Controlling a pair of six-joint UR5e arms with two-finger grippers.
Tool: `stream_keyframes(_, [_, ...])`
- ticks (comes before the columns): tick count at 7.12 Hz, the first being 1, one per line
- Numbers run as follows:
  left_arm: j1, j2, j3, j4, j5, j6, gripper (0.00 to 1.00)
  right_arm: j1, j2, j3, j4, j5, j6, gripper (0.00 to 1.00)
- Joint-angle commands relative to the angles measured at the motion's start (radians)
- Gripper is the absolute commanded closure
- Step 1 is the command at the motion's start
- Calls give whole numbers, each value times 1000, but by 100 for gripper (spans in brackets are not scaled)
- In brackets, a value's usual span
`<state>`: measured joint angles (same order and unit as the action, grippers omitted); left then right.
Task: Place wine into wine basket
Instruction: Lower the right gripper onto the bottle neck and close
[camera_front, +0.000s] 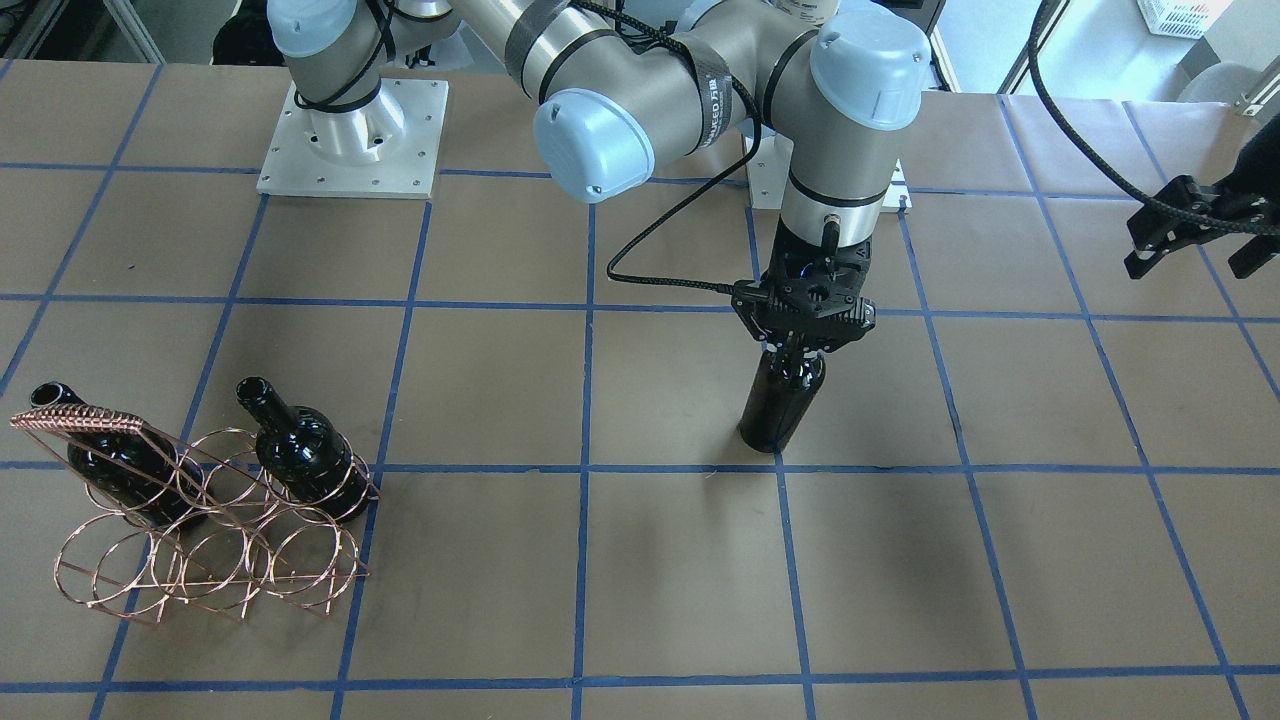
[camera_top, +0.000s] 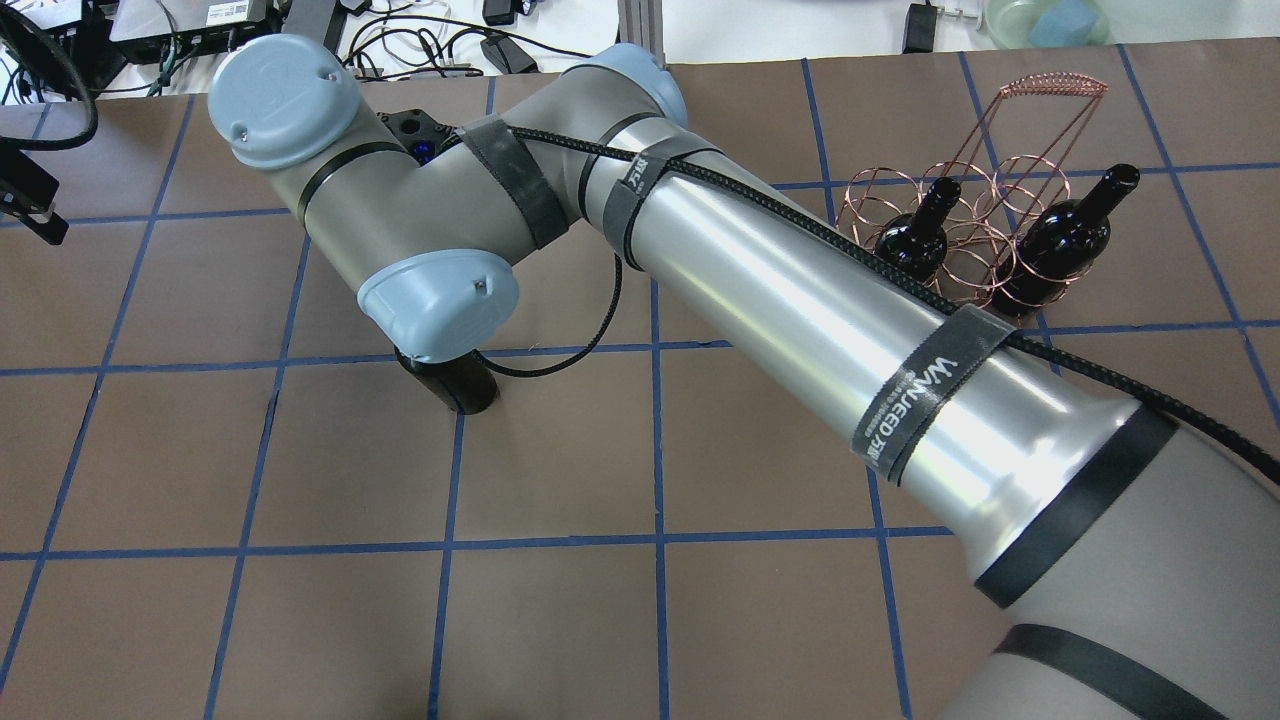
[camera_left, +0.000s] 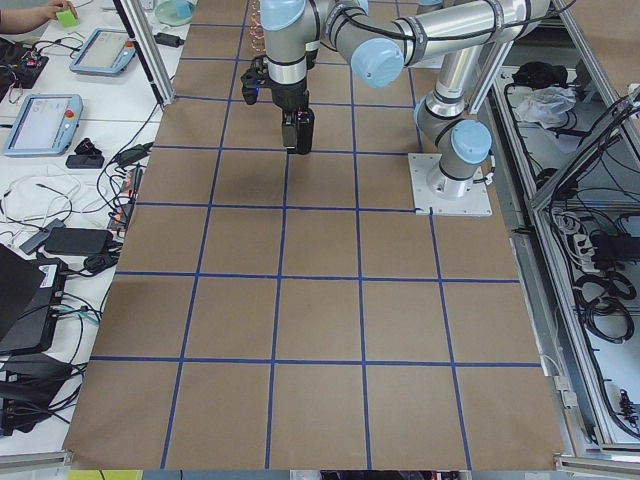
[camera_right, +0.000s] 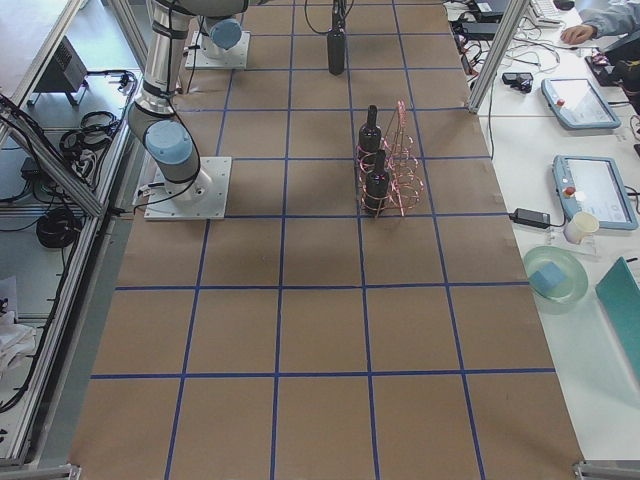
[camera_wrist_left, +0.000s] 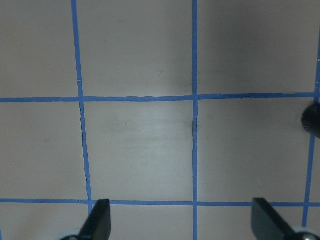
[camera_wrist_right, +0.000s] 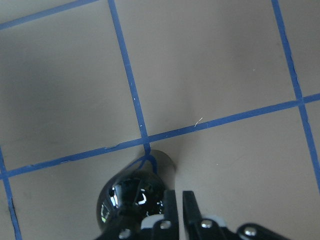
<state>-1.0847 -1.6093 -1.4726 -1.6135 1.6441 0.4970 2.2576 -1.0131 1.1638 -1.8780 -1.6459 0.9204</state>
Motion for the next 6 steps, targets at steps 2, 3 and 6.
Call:
stream_keyframes(2, [-1,0,0,0,-18,-2,0,-3,-13,7,11,9,-2,68])
stream_keyframes(3, [-1,0,0,0,-18,-2,0,-9,-13,4,2,6,12,41])
stream_keyframes(6, [-4,2,0,-2,-24,-3,0,-20,-64,-32,-4,43,102,0])
